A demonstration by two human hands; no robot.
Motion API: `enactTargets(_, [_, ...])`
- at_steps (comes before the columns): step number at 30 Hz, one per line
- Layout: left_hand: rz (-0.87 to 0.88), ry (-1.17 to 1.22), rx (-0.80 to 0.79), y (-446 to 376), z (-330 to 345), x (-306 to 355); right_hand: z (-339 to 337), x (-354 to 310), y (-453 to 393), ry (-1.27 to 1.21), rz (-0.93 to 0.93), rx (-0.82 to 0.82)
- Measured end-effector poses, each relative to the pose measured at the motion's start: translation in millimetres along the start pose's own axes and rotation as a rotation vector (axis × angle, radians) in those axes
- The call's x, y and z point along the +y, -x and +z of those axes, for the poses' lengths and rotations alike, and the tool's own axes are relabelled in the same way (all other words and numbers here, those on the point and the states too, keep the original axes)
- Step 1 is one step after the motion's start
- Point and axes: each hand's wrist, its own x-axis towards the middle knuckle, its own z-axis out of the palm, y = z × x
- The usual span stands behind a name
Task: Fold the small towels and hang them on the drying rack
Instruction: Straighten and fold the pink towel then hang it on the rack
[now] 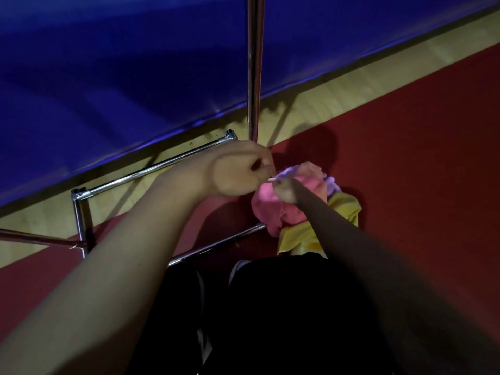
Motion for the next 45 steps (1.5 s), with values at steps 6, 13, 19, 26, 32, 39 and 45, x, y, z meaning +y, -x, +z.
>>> enactTargets(6, [-0.146, 0.049, -0.017, 34, -23, -3, -23, -54, 57, -0.074, -0.103, 0.045])
enactTargets(13, [-0.305, 0.034, -0.096, 92, -36, -7, -38, -145, 186, -0.342, -0.342, -0.058])
enactTargets(19, [-0.164, 0.142, -0.025, 141, -39, -29, -17, -221, 265, -0.785, -0.517, -0.073])
enactTargets(26, [-0.195, 0.336, 0.310, 193, -53, -36, 13, -255, 322, -1.232, -0.758, -0.257])
enactTargets(32, [-0.227, 0.949, 0.574, 233, -67, -14, 18, -239, 339, -1.124, -0.828, -0.161])
enactTargets(39, [-0.093, 1.540, 0.835, 285, -112, 14, 82, -229, 312, -0.369, -0.499, 0.051])
enactTargets(45, [0.207, 1.841, 0.987, 319, -109, -8, 123, -236, 333, -0.407, -0.329, -0.437])
